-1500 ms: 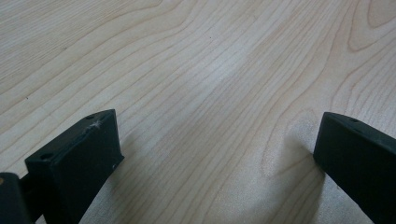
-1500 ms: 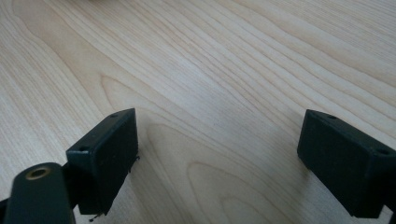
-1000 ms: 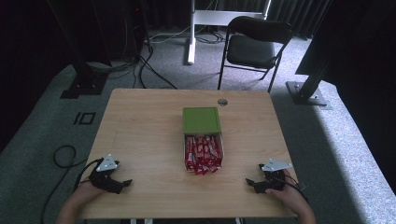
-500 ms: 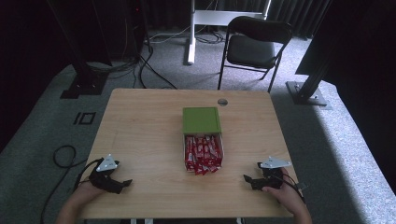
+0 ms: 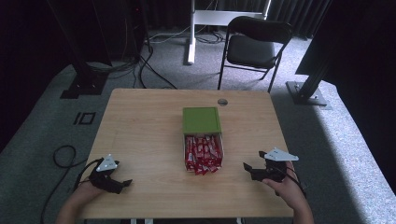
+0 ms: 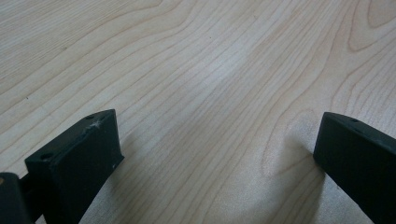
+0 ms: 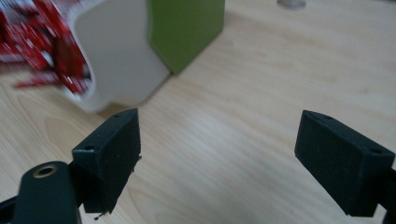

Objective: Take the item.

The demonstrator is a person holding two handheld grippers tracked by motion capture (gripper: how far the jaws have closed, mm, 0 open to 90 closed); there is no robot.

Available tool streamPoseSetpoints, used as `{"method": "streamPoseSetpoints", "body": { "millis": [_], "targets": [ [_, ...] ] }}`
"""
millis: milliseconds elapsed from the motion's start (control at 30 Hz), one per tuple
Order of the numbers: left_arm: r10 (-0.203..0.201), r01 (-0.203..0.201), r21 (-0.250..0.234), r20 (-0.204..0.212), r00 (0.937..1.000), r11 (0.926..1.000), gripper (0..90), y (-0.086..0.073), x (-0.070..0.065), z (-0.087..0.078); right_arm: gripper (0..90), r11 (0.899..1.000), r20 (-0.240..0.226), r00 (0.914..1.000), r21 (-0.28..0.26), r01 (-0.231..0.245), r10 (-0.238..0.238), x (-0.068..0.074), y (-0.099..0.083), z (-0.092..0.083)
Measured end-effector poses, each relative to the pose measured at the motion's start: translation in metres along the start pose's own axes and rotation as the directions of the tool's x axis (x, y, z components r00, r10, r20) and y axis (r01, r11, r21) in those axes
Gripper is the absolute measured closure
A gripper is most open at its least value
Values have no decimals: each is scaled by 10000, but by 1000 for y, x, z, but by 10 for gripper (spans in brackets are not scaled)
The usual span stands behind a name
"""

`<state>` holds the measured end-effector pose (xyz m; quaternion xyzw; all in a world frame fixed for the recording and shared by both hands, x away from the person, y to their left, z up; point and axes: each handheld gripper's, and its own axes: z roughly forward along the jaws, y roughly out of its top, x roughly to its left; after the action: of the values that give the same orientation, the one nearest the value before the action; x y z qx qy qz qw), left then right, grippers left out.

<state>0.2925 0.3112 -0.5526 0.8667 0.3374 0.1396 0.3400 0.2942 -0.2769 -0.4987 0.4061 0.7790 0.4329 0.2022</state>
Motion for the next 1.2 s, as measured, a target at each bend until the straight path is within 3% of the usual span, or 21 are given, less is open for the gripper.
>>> {"method": "streamPoseSetpoints", "body": {
  "millis": [233,433,767,1200],
  "targets": [
    [21,-21,1,-5,10000,10000,15,0,0,0,144,9981,-41,10000,-614,0,-3,12,32,-9],
    [20,-20,2,-4,10000,10000,15,0,0,0,144,9960,-10,10000,-887,77,-79,22,48,-8],
    [19,-19,1,-6,10000,10000,15,0,0,0,144,9925,-357,9991,-1209,204,-249,47,71,6],
    [17,-17,-3,-5,10000,10000,15,0,0,0,177,9909,-869,9951,-1301,350,-466,82,88,36]
  ]
}}
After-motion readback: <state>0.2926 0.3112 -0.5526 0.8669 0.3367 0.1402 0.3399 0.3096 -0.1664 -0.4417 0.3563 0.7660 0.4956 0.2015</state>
